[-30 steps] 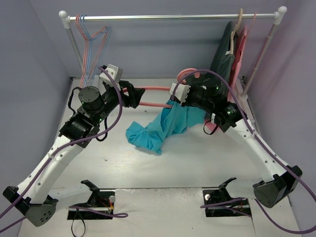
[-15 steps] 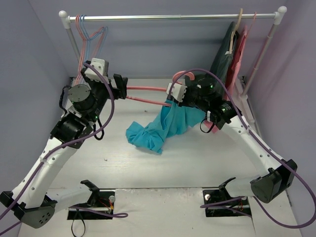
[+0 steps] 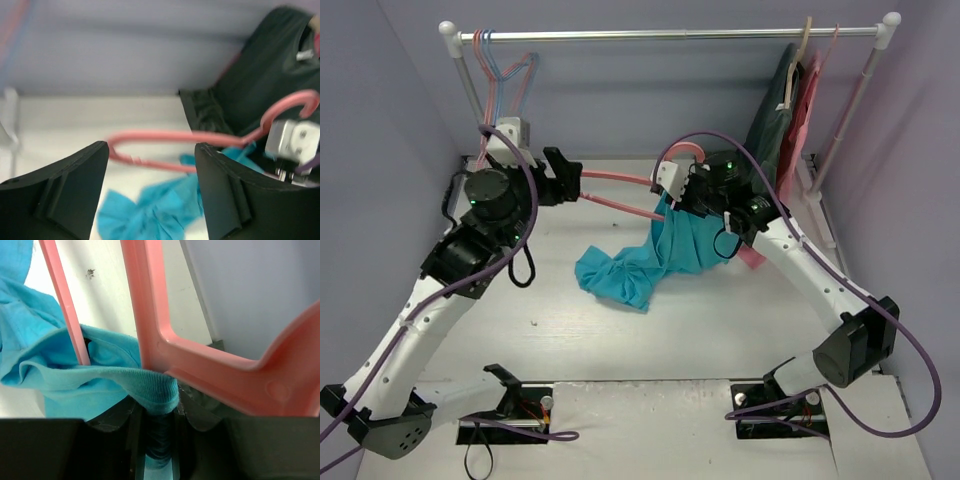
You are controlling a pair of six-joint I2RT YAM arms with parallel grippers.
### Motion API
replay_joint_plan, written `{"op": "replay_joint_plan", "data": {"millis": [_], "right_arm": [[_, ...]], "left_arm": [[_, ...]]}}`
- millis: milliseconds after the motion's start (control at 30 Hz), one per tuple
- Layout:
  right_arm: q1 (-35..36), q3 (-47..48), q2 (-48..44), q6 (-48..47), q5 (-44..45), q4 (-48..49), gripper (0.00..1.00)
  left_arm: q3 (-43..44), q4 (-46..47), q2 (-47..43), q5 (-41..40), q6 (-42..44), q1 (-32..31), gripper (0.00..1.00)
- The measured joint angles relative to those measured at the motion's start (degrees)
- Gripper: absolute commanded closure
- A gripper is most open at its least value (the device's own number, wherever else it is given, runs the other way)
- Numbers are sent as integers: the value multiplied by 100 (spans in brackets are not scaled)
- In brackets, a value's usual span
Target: Place the t-shirt on the hanger
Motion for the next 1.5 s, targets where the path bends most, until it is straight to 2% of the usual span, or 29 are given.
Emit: {"op": "replay_joint_plan", "data": {"millis": [100,267,367,767,933,1500], "right_arm": [[0,243,201,264,114,-42,100],[0,455,321,697,264,-17,100],[0,461,319,868,284,-17,100],[2,219,98,1137,282,33,100],[2,125,13,1141,280,37,100],[2,-4,-35,1209,173,57,100]], "left_arm": [[-490,-275,116,-247,-782,-413,33],[-962,-544,688,-994,-1641,-1480,33],[-1187,-468,979,-1252,-2009,-1746,35],[-1408,439,2234,-1727,-2870,-1768,43],[-1408,699,2677,-1768,-2909,-1773,44],[-1373,1580,3296,-1958,-2887,-1779,44]]}}
